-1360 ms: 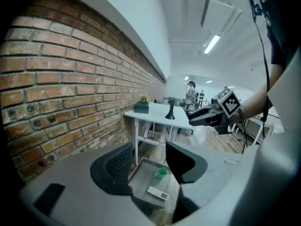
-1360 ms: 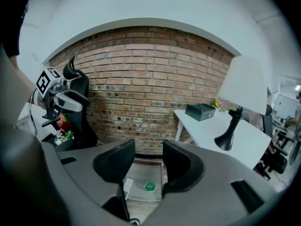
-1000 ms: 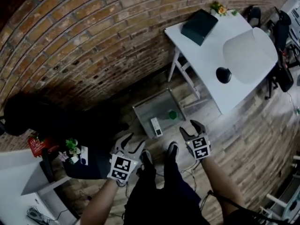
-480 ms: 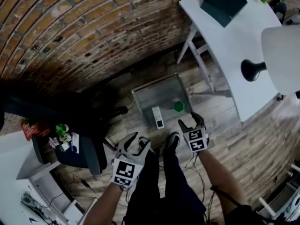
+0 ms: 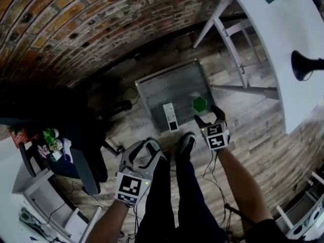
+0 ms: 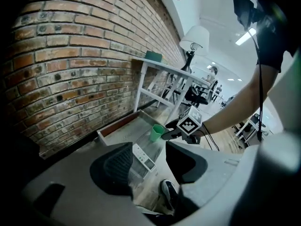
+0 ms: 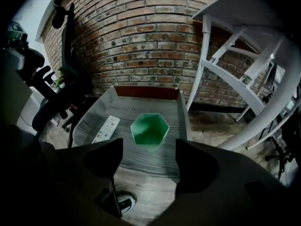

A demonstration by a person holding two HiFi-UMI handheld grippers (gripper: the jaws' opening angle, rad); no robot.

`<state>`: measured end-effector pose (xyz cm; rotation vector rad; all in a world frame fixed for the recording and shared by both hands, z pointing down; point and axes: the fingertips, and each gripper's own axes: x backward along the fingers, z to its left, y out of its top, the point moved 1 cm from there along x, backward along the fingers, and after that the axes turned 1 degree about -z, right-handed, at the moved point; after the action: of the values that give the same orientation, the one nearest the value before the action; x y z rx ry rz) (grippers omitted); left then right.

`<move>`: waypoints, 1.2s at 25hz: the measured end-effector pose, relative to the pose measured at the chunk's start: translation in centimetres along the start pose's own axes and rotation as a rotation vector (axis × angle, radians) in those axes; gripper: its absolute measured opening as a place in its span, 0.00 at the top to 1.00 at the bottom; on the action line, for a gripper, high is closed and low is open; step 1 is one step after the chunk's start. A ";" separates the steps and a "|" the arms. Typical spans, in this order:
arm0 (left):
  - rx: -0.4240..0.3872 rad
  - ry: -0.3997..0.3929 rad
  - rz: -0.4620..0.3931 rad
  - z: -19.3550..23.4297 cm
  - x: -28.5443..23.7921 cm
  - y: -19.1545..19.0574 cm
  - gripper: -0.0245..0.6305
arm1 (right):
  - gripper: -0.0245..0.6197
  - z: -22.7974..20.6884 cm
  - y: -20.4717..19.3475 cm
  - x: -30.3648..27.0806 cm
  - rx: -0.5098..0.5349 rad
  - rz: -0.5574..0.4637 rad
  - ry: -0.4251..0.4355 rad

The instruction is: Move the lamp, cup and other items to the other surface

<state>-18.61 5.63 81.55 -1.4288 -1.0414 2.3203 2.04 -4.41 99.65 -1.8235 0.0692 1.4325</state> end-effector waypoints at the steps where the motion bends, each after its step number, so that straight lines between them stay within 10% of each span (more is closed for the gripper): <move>1: 0.002 0.001 -0.002 0.1 -0.3 -0.4 0.63 | 0.41 -0.2 -0.2 -0.5 0.004 0.001 -0.001; 17: 0.017 0.004 -0.002 1.4 -0.6 -2.1 0.63 | 0.50 0.6 2.8 -2.3 0.119 -0.045 0.006; 30: -0.054 0.024 -0.065 -1.6 4.9 6.1 0.63 | 0.49 3.3 8.6 9.3 0.068 -0.099 0.057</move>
<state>-18.69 4.49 73.65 -1.4169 -1.1351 2.2410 -1.51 -4.39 87.04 -1.7879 0.0551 1.2947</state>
